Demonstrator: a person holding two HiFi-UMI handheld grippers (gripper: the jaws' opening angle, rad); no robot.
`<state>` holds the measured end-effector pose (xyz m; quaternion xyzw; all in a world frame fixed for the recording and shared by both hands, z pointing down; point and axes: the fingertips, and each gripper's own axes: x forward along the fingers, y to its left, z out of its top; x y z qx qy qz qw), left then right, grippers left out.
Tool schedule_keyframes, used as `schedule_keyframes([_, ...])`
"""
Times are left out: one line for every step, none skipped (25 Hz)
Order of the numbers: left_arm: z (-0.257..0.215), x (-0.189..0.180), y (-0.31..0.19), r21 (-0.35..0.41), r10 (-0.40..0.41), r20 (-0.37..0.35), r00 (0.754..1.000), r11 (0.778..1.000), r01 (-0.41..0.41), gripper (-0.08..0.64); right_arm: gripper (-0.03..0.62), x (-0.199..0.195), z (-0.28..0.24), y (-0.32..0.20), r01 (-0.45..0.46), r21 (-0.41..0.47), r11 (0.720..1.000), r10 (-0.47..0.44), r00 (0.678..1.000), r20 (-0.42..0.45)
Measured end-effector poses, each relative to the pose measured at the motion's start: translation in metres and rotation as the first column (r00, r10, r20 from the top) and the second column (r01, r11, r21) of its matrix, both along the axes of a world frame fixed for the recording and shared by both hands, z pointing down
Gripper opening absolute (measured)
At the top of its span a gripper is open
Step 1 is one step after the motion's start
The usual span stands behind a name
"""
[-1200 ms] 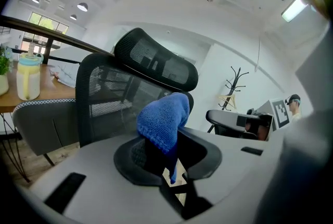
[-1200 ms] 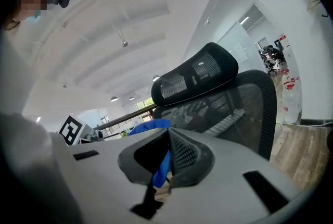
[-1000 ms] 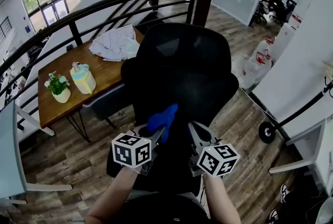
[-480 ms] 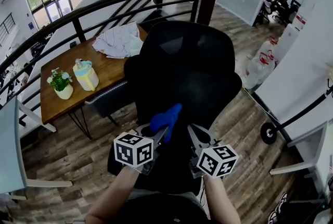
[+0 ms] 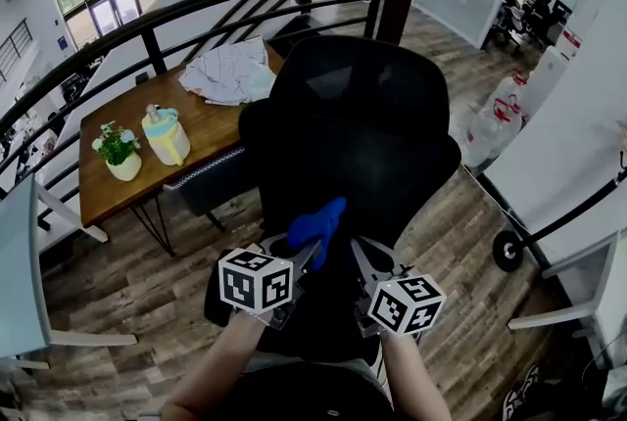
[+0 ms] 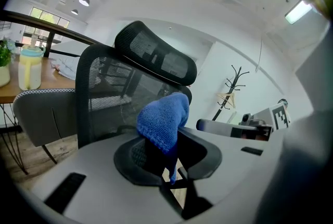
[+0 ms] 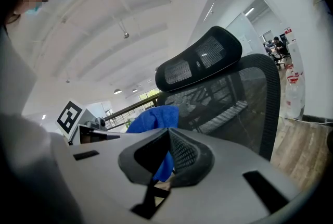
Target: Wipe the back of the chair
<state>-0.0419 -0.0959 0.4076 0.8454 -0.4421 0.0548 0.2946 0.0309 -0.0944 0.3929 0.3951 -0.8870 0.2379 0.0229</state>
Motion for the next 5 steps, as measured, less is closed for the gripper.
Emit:
schedule_keyframes([0.0008, -0.0002, 0.0001, -0.001, -0.002, 0.000, 1.000, 1.000, 0.002, 0.086, 0.028, -0.0002, 0.0006, 0.0001, 0.001, -0.001, 1.000, -0.001, 1.000, 0.001])
schedule_keyframes([0.0015, -0.0004, 0.0000, -0.002, -0.004, 0.000, 1.000, 1.000, 0.004, 0.086, 0.028, -0.0006, 0.0013, 0.0003, 0.003, -0.002, 1.000, -0.003, 1.000, 0.001])
schedule_keyframes([0.0020, -0.0007, -0.0001, -0.003, -0.006, -0.001, 1.000, 1.000, 0.006, 0.086, 0.028, -0.0010, 0.0019, 0.0006, 0.005, -0.004, 1.000, -0.005, 1.000, 0.001])
schedule_keyframes([0.0026, -0.0010, -0.0003, -0.003, -0.008, -0.003, 1.000, 1.000, 0.008, 0.086, 0.028, -0.0017, 0.0026, 0.0008, 0.008, -0.005, 1.000, -0.008, 1.000, 0.000])
schedule_keyframes([0.0032, -0.0013, -0.0005, -0.004, -0.009, -0.004, 1.000, 1.000, 0.009, 0.086, 0.028, -0.0024, 0.0033, 0.0011, 0.010, -0.005, 1.000, -0.010, 1.000, 0.000])
